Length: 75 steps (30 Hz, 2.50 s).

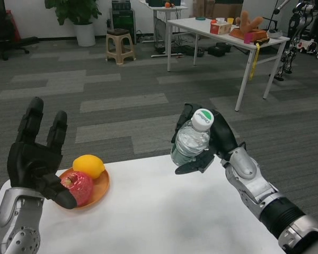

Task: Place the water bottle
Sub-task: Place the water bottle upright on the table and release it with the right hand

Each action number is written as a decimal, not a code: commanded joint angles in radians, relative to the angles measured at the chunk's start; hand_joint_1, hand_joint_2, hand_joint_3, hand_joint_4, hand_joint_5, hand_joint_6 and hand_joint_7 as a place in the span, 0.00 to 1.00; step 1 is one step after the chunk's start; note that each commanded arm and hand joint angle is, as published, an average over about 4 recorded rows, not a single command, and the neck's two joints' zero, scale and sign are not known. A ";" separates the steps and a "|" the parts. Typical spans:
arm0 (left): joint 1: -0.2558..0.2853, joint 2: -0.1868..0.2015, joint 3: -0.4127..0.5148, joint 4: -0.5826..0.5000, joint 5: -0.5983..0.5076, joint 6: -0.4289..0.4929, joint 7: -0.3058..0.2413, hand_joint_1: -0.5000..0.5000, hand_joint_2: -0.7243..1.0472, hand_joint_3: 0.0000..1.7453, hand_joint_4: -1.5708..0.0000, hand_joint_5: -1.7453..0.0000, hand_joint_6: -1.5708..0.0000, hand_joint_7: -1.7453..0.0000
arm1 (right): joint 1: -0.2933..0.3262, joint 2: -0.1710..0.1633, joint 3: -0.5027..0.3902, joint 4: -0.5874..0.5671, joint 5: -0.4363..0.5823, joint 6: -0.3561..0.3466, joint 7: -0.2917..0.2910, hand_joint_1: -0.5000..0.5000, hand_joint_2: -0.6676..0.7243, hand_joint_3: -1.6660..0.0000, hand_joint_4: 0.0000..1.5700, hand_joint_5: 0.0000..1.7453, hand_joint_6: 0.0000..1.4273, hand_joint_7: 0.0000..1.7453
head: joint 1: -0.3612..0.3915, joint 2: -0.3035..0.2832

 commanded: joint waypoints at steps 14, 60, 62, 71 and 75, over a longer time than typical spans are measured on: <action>0.003 0.002 0.002 0.000 0.000 -0.008 -0.002 0.00 0.03 0.05 1.00 1.00 1.00 1.00 | 0.017 0.066 -0.039 0.285 0.014 -0.015 -0.002 0.88 0.34 0.62 1.00 0.72 0.83 0.84 | -0.005 -0.005; -0.006 -0.001 -0.001 0.004 0.000 -0.009 -0.002 0.00 0.00 0.03 1.00 1.00 1.00 1.00 | 0.133 0.137 -0.093 0.467 -0.063 -0.050 0.022 0.76 0.58 0.86 0.76 0.94 0.39 0.88 | -0.047 -0.026; -0.006 -0.001 -0.001 0.004 0.000 -0.009 -0.002 0.00 0.00 0.04 1.00 1.00 1.00 1.00 | 0.133 0.136 -0.093 0.466 -0.063 -0.050 0.023 0.66 0.64 0.86 0.72 0.94 0.37 0.85 | -0.047 -0.026; -0.006 -0.001 -0.001 0.004 0.000 -0.009 -0.002 0.00 0.01 0.05 1.00 1.00 1.00 1.00 | 0.133 0.136 -0.098 0.464 -0.060 -0.048 0.034 0.16 0.91 0.96 0.51 0.78 0.14 0.49 | -0.046 -0.029; -0.006 -0.001 -0.001 0.004 0.000 -0.009 -0.002 0.00 0.00 0.04 1.00 1.00 1.00 1.00 | 0.133 0.136 -0.103 0.460 -0.058 -0.043 0.047 0.09 0.99 1.00 0.37 0.61 0.03 0.44 | -0.046 -0.029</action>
